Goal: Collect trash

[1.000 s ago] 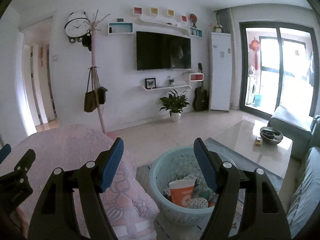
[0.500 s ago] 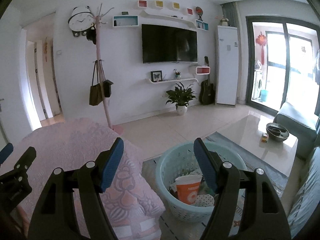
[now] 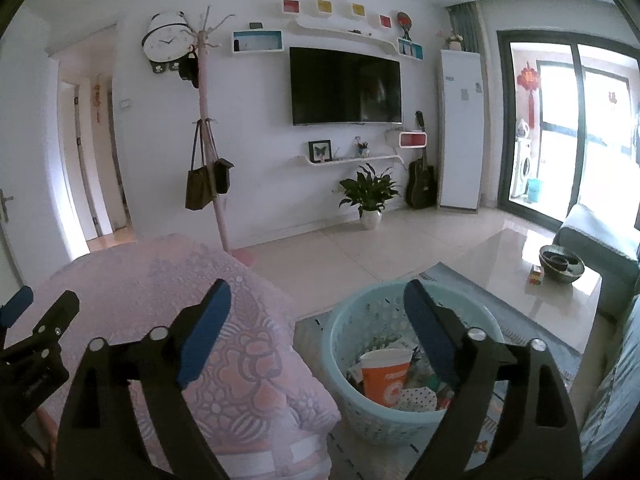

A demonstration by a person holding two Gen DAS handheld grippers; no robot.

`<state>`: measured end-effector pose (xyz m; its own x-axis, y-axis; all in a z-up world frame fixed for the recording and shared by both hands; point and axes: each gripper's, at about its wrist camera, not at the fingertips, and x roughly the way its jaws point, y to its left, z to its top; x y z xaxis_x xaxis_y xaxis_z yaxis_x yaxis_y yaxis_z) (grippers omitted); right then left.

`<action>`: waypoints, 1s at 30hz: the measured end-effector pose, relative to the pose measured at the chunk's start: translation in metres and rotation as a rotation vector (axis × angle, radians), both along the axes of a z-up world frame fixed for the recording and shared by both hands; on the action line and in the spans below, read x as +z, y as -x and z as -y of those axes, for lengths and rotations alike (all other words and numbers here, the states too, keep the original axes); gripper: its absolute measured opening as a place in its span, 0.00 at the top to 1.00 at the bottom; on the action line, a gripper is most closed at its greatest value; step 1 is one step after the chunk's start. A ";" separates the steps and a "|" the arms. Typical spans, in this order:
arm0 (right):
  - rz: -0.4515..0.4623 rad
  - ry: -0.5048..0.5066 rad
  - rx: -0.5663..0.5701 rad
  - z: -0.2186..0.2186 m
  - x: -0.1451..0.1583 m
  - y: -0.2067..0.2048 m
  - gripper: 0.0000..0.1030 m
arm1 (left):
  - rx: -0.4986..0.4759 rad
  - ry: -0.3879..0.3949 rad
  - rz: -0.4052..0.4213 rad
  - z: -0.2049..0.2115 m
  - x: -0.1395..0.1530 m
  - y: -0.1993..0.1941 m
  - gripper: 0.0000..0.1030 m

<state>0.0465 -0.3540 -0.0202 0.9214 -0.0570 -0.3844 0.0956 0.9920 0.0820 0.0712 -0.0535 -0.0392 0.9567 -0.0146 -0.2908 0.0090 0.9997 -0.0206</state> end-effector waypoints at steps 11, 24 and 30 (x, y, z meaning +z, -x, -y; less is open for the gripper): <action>0.013 0.026 -0.011 -0.004 0.002 0.003 0.17 | 0.000 0.008 -0.001 -0.006 0.001 -0.001 0.07; 0.033 0.055 -0.008 -0.010 0.004 0.006 0.15 | 0.002 0.009 -0.002 -0.008 0.000 -0.002 0.07; 0.032 0.048 -0.003 -0.008 0.004 0.006 0.15 | 0.000 0.010 -0.003 -0.010 0.001 -0.004 0.07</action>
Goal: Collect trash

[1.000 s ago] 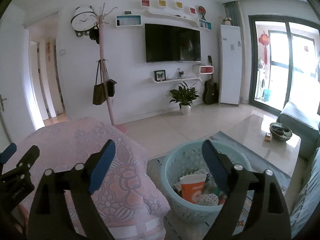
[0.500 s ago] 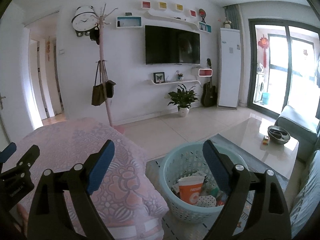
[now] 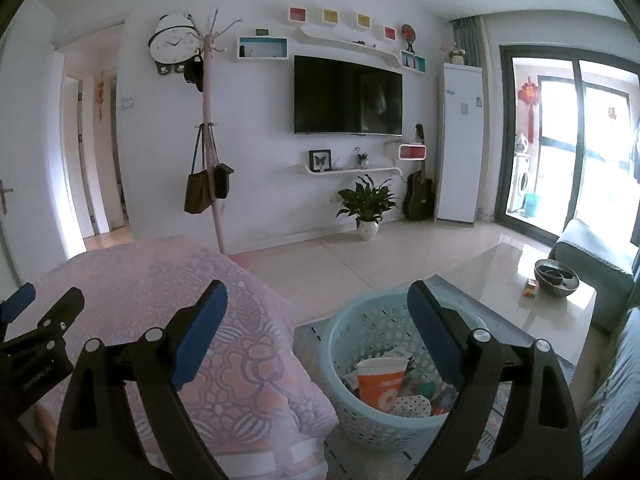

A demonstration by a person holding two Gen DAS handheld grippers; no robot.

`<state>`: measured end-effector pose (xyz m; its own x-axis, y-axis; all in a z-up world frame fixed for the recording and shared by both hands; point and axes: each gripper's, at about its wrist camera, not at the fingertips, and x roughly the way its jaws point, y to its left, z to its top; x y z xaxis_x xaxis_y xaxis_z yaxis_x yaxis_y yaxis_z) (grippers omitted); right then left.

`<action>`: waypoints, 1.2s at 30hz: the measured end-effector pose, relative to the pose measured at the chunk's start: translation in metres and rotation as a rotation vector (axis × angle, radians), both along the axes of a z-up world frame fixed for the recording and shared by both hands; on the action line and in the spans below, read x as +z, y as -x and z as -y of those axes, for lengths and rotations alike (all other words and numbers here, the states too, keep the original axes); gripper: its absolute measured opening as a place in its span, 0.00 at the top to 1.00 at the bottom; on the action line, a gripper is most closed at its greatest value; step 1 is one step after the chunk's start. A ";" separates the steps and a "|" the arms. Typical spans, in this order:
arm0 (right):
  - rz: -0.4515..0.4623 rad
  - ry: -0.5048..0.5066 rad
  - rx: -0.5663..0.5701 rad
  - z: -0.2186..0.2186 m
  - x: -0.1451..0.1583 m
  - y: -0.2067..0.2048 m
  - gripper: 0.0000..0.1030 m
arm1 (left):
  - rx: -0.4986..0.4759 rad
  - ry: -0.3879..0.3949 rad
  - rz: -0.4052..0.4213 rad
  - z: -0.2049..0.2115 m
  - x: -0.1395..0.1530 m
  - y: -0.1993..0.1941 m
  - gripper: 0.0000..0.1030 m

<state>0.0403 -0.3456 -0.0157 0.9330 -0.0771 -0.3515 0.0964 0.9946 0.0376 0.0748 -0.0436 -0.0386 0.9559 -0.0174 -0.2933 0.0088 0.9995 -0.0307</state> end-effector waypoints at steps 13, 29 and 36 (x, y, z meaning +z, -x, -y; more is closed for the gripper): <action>0.016 0.007 0.018 -0.004 -0.001 0.004 0.15 | -0.008 -0.002 -0.004 0.008 -0.001 0.010 0.07; 0.017 0.003 0.027 -0.005 0.002 0.005 0.15 | -0.001 0.021 -0.013 0.018 0.001 0.017 0.07; 0.013 0.001 0.029 -0.006 0.003 0.006 0.15 | 0.002 0.017 -0.012 0.021 0.002 0.018 0.07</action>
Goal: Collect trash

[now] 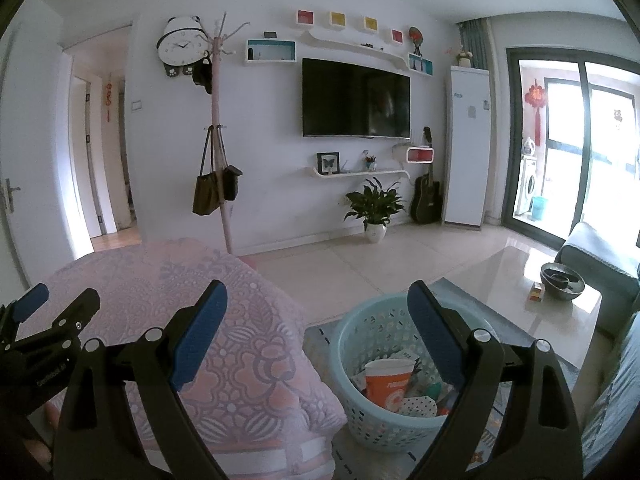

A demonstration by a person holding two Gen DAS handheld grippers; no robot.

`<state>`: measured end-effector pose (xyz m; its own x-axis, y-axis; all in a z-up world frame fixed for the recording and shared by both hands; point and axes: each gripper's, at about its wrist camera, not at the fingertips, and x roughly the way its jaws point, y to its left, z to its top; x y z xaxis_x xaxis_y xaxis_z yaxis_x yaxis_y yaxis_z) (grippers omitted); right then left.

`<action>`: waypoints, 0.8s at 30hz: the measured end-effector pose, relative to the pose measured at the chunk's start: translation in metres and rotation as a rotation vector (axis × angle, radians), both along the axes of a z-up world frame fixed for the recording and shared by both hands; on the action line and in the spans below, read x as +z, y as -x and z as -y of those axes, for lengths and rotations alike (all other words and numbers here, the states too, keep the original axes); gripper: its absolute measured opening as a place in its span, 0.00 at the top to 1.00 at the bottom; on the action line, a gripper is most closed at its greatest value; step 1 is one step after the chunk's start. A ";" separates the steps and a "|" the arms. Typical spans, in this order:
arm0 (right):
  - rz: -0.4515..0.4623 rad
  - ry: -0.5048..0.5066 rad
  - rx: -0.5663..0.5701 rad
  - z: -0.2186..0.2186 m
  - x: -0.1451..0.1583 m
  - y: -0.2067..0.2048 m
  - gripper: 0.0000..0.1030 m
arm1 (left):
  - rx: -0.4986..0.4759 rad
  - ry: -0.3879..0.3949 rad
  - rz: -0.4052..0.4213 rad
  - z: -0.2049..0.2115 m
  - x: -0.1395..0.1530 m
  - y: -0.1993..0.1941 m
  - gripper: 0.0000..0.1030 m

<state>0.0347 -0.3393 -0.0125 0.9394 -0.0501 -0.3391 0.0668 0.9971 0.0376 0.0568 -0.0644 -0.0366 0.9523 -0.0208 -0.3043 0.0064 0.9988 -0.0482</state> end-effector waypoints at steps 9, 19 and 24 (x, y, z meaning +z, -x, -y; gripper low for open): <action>-0.003 -0.003 0.003 0.000 0.000 0.000 0.15 | 0.000 0.000 0.000 0.000 0.000 0.000 0.07; -0.012 -0.004 0.004 0.000 -0.004 -0.001 0.15 | 0.001 -0.001 0.003 -0.001 0.000 0.000 0.07; -0.014 -0.008 0.006 0.001 -0.004 -0.002 0.15 | 0.004 -0.007 0.006 0.003 0.003 0.002 0.07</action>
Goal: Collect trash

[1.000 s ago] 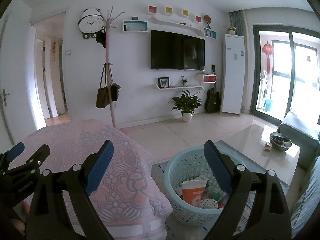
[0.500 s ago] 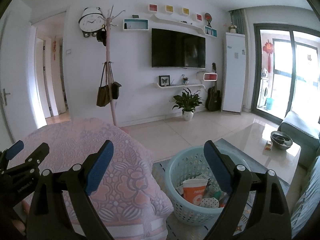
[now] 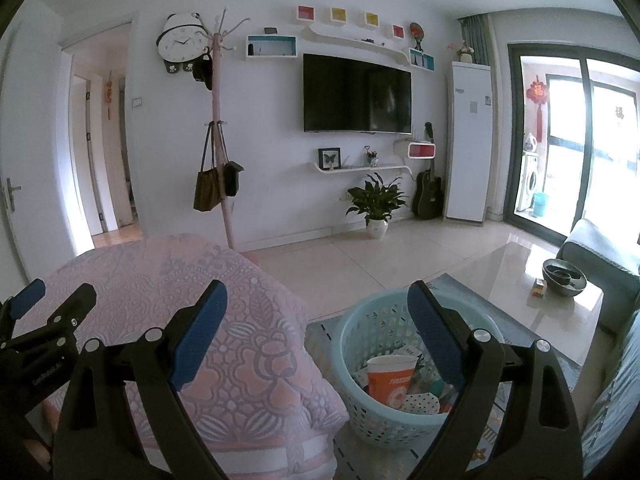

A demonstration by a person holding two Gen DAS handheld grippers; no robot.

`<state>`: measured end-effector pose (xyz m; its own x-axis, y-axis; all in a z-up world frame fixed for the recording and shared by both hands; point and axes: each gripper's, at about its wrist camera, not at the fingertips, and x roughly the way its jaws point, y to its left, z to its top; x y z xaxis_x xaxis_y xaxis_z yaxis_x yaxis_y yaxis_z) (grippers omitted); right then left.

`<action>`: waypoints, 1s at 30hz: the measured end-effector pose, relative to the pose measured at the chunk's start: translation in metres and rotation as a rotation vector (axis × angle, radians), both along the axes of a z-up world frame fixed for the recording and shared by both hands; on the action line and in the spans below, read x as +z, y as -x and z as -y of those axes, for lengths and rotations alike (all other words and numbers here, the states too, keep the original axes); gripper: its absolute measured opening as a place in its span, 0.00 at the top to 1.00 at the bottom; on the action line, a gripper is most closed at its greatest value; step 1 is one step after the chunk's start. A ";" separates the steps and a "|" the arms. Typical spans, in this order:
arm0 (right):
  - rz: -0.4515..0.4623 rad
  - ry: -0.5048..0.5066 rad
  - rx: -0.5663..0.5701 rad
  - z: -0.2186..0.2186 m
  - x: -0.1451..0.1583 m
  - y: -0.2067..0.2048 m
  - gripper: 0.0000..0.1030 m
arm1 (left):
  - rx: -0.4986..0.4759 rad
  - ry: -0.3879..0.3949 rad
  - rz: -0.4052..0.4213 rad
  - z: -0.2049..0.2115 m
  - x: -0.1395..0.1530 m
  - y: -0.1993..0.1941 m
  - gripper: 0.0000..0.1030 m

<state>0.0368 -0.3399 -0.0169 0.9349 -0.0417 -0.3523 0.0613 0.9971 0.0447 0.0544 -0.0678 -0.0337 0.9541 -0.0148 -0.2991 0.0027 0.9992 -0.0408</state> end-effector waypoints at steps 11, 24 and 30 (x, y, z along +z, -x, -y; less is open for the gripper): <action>-0.008 -0.001 0.005 0.002 -0.002 -0.002 0.15 | 0.023 -0.003 0.002 0.000 0.004 0.000 0.07; -0.025 -0.002 -0.013 0.003 -0.003 -0.003 0.15 | 0.069 -0.015 0.023 -0.004 0.012 0.000 0.07; -0.036 -0.006 -0.024 0.007 0.002 -0.001 0.15 | 0.073 -0.002 0.010 -0.010 0.022 0.003 0.07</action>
<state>0.0378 -0.3469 -0.0146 0.9204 -0.0617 -0.3862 0.0867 0.9951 0.0477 0.0510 -0.0573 -0.0112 0.9554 0.0558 -0.2898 -0.0700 0.9968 -0.0391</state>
